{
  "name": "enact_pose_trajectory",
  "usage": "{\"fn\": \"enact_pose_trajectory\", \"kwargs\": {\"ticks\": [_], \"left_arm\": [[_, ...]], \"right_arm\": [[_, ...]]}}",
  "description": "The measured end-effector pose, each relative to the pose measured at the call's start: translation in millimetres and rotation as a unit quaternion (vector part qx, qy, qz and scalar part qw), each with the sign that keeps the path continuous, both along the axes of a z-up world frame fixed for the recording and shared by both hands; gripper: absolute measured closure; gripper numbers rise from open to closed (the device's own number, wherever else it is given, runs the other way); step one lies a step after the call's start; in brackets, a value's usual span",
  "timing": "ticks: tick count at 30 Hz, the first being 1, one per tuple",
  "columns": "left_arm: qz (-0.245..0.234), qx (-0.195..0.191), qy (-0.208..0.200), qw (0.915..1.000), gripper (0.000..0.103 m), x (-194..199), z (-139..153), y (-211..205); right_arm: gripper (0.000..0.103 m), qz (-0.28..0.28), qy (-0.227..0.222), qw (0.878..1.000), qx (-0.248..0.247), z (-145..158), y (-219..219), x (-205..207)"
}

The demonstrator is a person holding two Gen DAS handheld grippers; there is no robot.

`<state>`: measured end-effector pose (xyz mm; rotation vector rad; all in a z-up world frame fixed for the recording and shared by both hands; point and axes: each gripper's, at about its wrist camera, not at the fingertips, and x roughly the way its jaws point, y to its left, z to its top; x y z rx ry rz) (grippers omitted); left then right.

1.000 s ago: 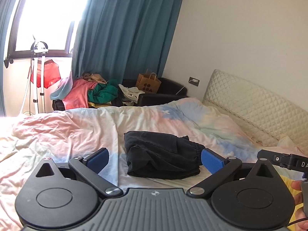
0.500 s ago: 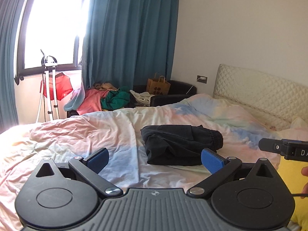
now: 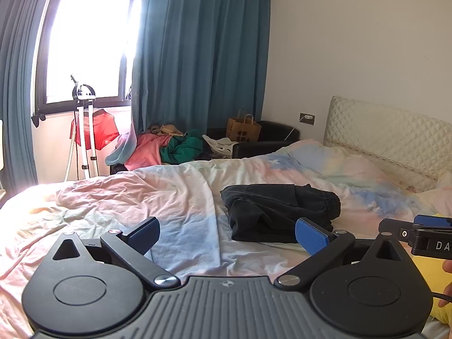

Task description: Fold clothes

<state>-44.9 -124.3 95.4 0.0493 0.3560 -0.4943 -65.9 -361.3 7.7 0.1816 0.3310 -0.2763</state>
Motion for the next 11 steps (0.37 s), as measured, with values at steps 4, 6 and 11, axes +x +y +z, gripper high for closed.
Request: {"fn": "enact_pose_trajectory", "kwargs": {"ticks": [4, 6, 11], "left_arm": [[0.001, 0.004, 0.001, 1.0, 0.0, 0.8, -2.0, -1.3], [-0.001, 0.007, 0.002, 1.0, 0.0, 1.3, -3.3, -2.7], [-0.004, 0.016, -0.001, 0.9999, 0.0, -0.2, -5.2, -4.2]], "right_arm": [[0.012, 0.001, 0.006, 1.0, 0.003, -3.3, 4.9, 2.7], [0.012, 0.0, 0.006, 1.0, 0.004, -4.4, 6.5, 2.6], [0.012, -0.007, 0.008, 1.0, 0.001, -4.7, 8.6, 1.6]]}}
